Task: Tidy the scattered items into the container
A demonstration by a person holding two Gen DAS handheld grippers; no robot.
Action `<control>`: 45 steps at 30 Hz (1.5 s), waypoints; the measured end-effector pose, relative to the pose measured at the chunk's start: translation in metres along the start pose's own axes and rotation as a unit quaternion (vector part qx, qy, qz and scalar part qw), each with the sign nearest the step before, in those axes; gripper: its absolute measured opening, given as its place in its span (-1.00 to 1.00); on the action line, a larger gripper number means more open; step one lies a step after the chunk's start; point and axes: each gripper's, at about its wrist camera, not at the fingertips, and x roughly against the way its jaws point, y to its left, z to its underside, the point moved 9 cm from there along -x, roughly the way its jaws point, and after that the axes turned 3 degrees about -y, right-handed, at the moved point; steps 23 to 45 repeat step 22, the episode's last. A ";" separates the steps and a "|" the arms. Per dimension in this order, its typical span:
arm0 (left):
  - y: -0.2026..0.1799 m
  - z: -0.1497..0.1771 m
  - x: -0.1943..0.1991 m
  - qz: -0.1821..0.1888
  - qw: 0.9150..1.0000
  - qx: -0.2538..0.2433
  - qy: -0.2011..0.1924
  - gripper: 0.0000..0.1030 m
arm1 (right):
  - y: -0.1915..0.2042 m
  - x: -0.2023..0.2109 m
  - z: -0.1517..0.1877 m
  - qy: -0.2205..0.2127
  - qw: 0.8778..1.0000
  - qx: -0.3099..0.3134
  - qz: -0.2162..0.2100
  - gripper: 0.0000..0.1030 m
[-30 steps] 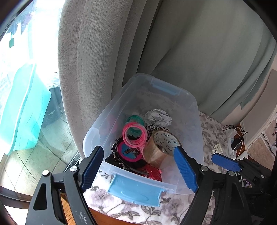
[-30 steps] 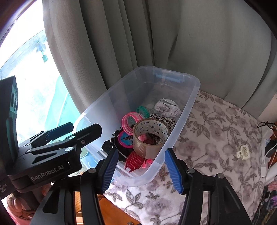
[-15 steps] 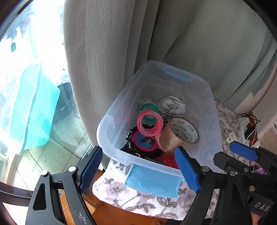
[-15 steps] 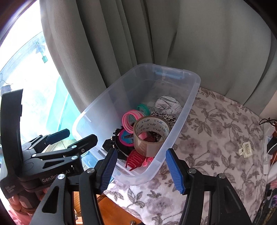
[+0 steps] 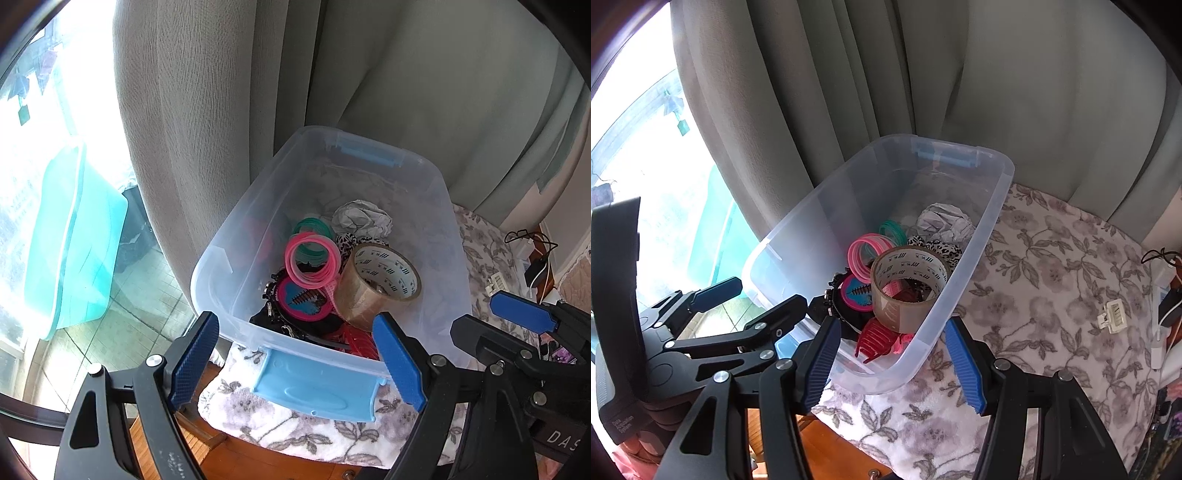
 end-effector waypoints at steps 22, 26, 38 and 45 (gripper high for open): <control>0.004 0.000 0.005 0.000 1.000 0.016 -0.009 0.67 | 0.006 -0.002 0.002 0.005 1.000 0.004 -0.006 0.23; 0.004 0.000 0.005 0.000 1.000 0.016 -0.009 0.67 | 0.006 -0.002 0.002 0.005 1.000 0.004 -0.006 0.23; 0.004 0.000 0.005 0.000 1.000 0.016 -0.009 0.67 | 0.006 -0.002 0.002 0.005 1.000 0.004 -0.006 0.23; 0.004 0.000 0.005 0.000 1.000 0.016 -0.009 0.67 | 0.006 -0.002 0.002 0.005 1.000 0.004 -0.006 0.23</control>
